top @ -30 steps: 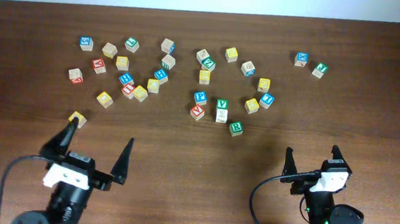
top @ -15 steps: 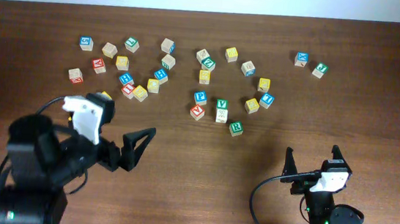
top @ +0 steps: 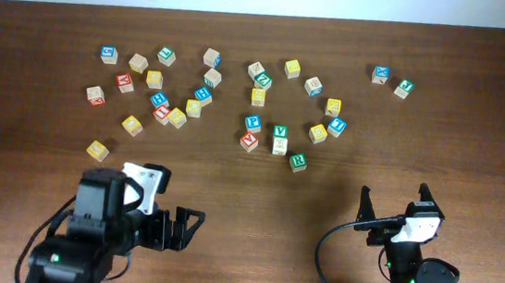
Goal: Spell out RSS
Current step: 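Move the left gripper over the blocks toward the green R block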
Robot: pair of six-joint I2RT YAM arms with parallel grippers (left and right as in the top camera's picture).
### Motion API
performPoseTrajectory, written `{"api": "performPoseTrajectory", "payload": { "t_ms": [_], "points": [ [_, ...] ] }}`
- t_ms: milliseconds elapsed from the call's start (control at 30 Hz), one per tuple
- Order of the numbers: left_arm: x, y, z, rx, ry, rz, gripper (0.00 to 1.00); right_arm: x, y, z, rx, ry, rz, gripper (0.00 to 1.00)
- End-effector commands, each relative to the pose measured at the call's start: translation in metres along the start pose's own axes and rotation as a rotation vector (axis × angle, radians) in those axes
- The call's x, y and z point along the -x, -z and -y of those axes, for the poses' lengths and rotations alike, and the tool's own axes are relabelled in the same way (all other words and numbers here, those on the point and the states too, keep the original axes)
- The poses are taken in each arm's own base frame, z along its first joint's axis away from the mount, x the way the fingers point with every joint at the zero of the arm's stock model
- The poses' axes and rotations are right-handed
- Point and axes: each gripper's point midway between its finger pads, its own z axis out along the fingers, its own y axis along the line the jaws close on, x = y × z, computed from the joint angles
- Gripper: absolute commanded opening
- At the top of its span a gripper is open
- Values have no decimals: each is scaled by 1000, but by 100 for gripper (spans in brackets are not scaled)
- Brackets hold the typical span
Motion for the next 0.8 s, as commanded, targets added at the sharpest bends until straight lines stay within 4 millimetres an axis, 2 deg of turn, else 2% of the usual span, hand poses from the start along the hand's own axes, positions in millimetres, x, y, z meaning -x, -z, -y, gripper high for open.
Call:
{"api": "performPoseTrajectory", "payload": {
  "t_ms": [0,67,133,167,200,267,333,367,400,467,500,567,633,667,767],
  "points": [
    [9,1,-14,81,126,52,99,-2,0,1,-5,-2,-3,98],
    [19,-2,-19,102,159,80,99,-2,0,1,-5,-2,-3,98],
    [39,-10,-21,99,166,121,99,-2,0,1,-5,-2,-3,98],
    [52,-9,-35,177,179,135,99,-2,0,1,-5,-2,-3,98],
    [64,-5,-58,284,216,146,99,-2,0,1,-5,-2,-3,98],
    [71,-4,-94,405,290,154,99,-2,0,1,-5,-2,-3,98],
    [69,-8,-134,486,399,135,99,-2,0,1,-5,-2,-3,98],
    [59,-15,-154,510,507,94,99,-2,0,1,-5,-2,-3,98],
    [55,-21,-156,491,544,71,99,-2,0,1,-5,-2,-3,98],
    [45,-49,-132,292,593,-35,99,-2,0,1,-5,-2,-3,98],
    [54,-59,-114,160,522,-44,99,-2,0,1,-5,-2,-3,98],
    [73,-62,-93,15,451,-2,99,-2,0,1,-5,-2,-3,98],
    [101,-53,-75,-6,380,33,99,-2,0,1,-5,-2,-3,98],
    [124,-43,-56,-9,318,53,99,-2,0,1,-5,-2,-3,98],
    [157,-15,-25,145,199,37,99,-2,0,1,-5,-2,-3,98]
  ]
}}
